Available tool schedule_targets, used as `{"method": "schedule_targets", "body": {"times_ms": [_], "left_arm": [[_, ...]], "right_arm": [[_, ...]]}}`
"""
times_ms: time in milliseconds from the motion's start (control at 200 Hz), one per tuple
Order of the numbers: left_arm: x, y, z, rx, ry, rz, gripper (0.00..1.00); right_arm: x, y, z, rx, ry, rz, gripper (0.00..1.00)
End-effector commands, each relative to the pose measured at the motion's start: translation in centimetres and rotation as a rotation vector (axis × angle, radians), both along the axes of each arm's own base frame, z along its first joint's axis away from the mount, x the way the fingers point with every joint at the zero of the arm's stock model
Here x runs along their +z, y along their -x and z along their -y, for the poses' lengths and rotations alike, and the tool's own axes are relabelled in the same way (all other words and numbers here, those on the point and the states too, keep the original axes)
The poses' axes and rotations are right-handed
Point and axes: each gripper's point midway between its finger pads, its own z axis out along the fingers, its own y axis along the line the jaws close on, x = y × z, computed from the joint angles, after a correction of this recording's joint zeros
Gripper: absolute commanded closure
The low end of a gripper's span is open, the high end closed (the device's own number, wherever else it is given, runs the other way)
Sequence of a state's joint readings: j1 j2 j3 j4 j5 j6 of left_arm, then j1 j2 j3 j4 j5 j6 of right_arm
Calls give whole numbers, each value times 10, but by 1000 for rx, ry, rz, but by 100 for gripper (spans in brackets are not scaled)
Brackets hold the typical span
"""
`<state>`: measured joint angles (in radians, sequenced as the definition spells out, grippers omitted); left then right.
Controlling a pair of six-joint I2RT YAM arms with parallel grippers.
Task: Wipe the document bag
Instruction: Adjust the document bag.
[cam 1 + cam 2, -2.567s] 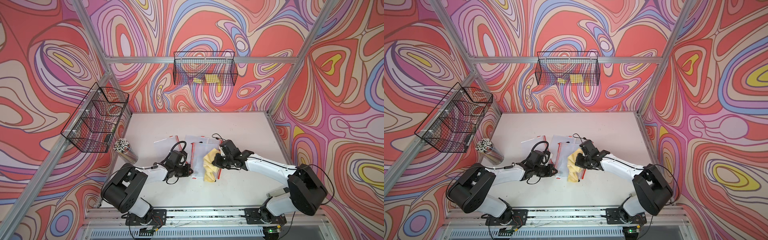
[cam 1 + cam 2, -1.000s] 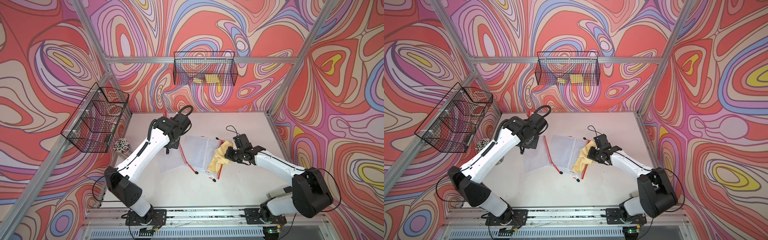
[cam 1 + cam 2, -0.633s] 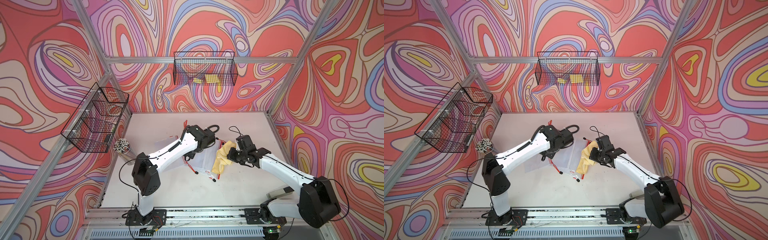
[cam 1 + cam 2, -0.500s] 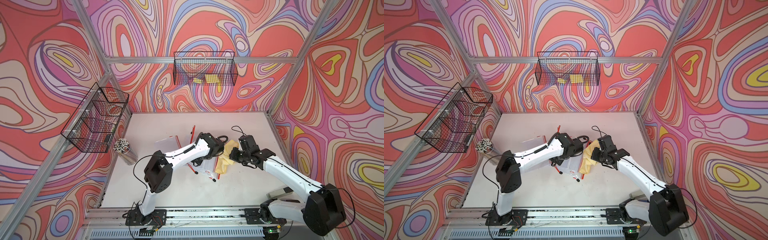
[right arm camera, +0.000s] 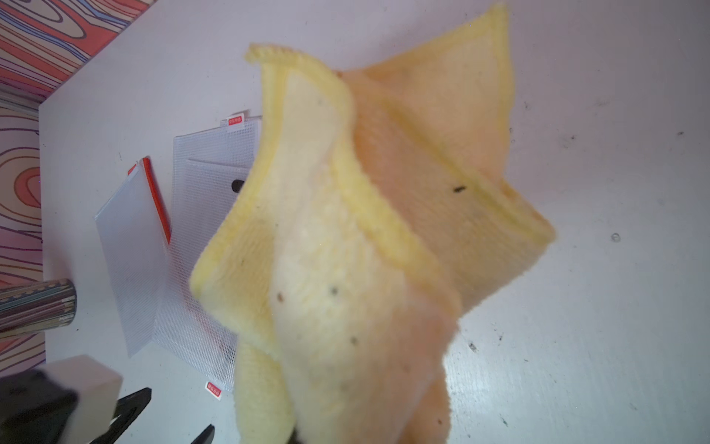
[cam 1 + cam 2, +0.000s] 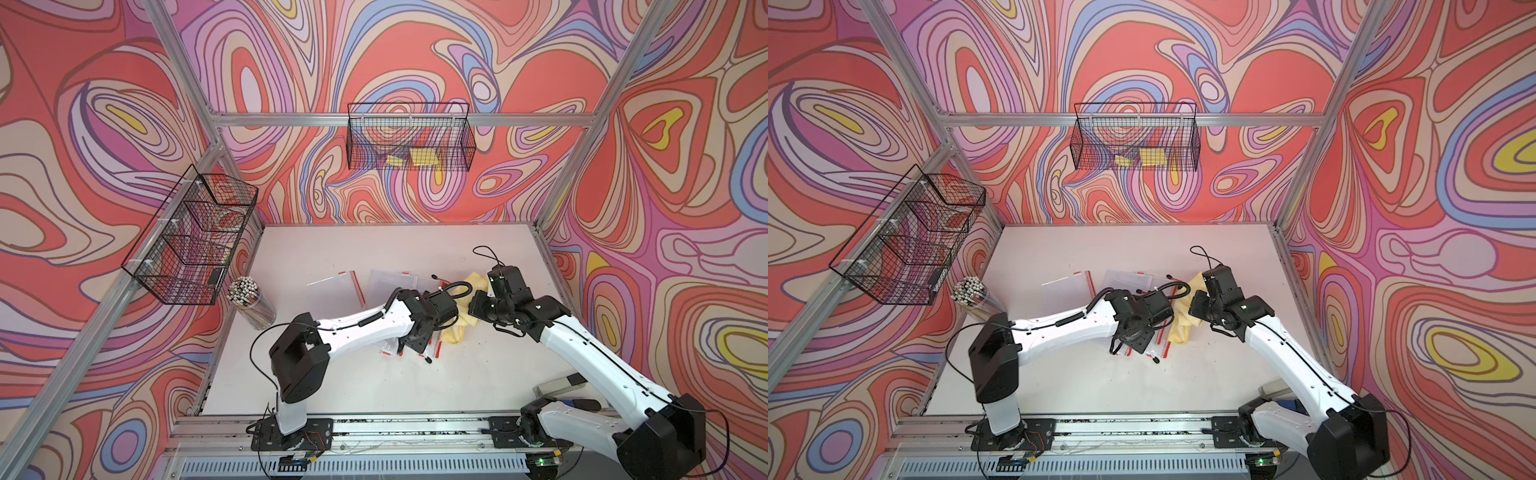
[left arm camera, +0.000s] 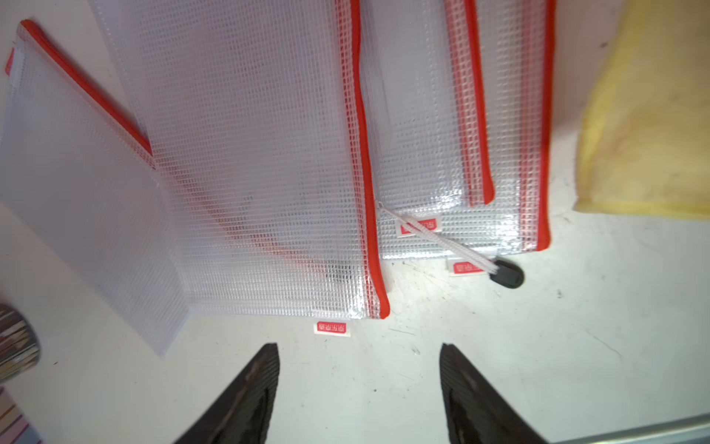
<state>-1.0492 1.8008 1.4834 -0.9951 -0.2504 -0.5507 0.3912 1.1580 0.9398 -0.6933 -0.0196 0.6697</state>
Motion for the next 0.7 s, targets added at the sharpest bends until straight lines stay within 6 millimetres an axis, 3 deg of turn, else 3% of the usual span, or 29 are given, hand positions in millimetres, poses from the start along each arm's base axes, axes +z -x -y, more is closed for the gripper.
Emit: {"method": "schedule_targets", "body": {"times_ms": [0, 90, 175, 331, 421, 491, 696], "left_arm": [[32, -11, 1, 66, 214, 84, 22], [34, -20, -35, 195, 308, 92, 22], [24, -24, -74, 345, 403, 69, 22], [-3, -16, -124, 579, 566, 15, 23], [-19, -6, -134, 651, 607, -27, 23], [-32, 0, -136, 679, 613, -65, 22], [-60, 11, -137, 742, 663, -110, 23]], "right_arm": [[26, -22, -22, 72, -57, 76, 100], [36, -40, -51, 155, -114, 90, 100], [38, -55, -79, 214, -53, 89, 100], [18, -80, -120, 292, 93, 58, 100], [-7, -97, -125, 286, 150, 14, 100], [-40, -105, -125, 284, 214, -58, 100], [-97, -103, -123, 288, 267, -166, 100]]}}
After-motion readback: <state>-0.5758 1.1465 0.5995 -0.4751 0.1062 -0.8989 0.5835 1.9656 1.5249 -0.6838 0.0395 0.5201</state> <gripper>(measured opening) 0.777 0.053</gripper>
